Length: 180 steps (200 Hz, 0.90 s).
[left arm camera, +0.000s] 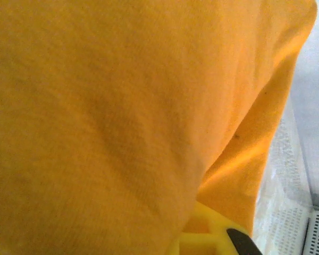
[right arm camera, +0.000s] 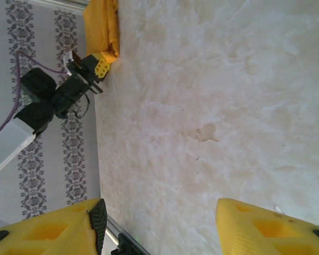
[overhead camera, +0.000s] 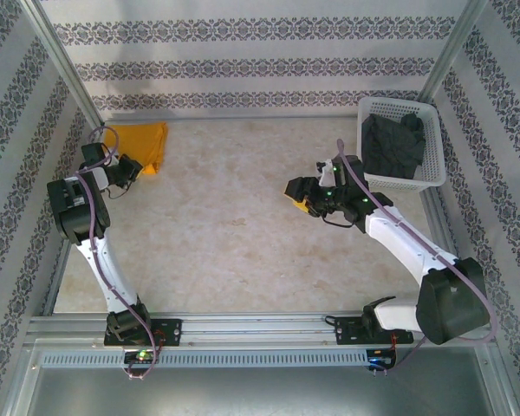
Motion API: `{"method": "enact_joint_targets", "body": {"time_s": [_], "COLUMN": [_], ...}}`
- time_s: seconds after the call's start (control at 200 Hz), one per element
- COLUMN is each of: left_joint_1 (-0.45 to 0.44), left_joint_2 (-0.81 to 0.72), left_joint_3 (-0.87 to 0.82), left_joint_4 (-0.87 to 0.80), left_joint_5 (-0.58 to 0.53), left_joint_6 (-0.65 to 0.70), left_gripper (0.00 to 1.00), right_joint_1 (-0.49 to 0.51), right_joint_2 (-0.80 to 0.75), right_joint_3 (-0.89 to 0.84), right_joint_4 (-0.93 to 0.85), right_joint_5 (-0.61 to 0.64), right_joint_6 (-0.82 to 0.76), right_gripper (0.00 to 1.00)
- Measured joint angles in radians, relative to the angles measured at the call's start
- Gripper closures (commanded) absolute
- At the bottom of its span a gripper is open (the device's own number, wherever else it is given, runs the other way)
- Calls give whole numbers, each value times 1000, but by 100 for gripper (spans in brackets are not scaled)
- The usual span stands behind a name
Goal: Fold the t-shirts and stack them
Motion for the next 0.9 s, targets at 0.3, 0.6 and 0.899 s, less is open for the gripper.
{"method": "enact_joint_targets", "body": {"time_s": [0.3,0.6,0.899], "left_joint_1": [-11,-269,-616], "left_joint_2": [-284,-967,-1181], "left_joint_3": [-235,-612,-693], "left_joint_4": [-2,-50,-214], "left_joint_5": [-88,-479,-1128], "left_joint_6": [-24,-187,31], "left_gripper": [0,0,0], "right_joint_1": [13,-2,-32], "right_joint_2": [-2,-91,-257], "right_joint_3": [2,32,-32], "right_joint_4": [175,63,-142], "right_joint_5": [-8,176,854], "right_joint_6": [12,-29,-307], "right_gripper": [20,2,2]}}
